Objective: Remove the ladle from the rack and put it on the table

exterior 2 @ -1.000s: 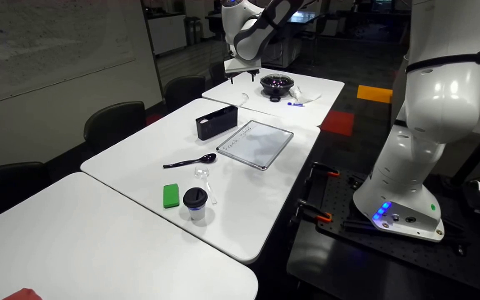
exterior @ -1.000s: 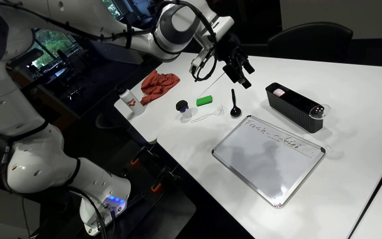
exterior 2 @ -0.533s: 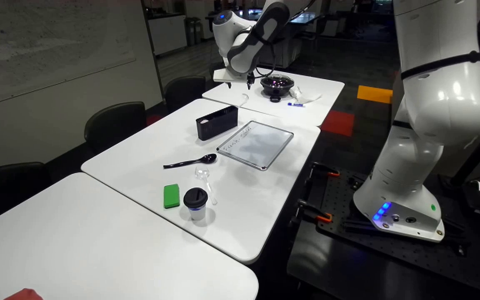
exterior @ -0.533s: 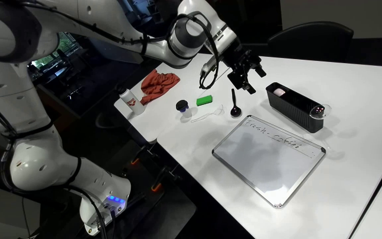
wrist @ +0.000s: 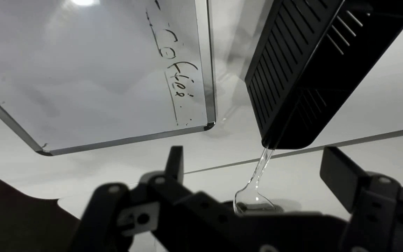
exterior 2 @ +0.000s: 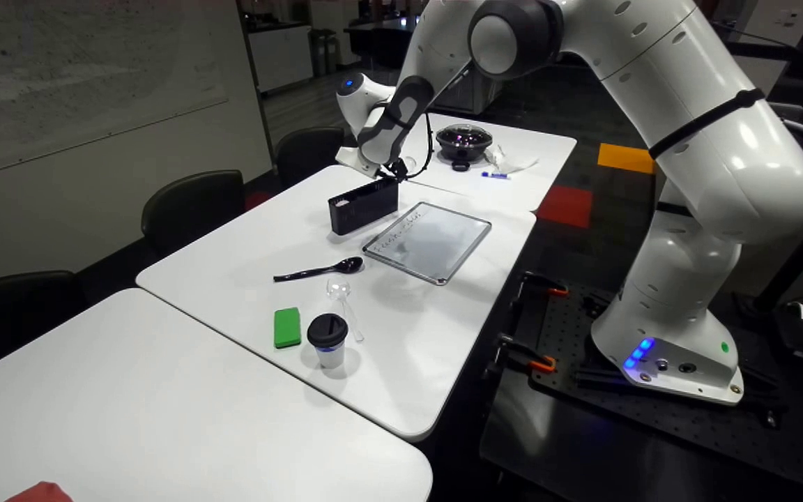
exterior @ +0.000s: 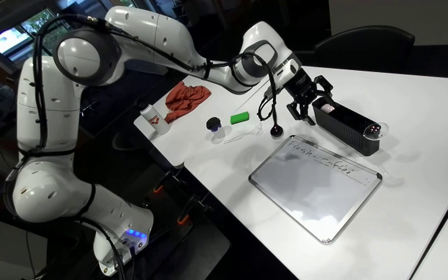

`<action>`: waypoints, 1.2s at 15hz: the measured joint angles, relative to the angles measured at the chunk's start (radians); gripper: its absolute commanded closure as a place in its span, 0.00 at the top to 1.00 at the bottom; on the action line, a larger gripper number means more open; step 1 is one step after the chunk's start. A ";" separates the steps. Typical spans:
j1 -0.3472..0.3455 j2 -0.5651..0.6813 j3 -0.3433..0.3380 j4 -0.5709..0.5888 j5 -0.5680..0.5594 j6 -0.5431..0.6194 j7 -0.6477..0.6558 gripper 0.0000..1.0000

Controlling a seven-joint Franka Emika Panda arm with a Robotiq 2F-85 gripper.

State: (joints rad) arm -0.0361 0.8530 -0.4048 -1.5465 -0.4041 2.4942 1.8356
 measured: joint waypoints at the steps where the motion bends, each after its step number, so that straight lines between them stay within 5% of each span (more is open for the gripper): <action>1: -0.004 0.035 -0.015 0.039 0.024 -0.001 0.028 1.00; 4: -0.015 0.112 -0.060 0.127 0.060 -0.008 0.095 1.00; 18: -0.028 0.173 -0.106 0.168 0.072 -0.011 0.170 1.00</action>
State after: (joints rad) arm -0.0644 1.0262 -0.5106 -1.3785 -0.3324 2.4835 2.0058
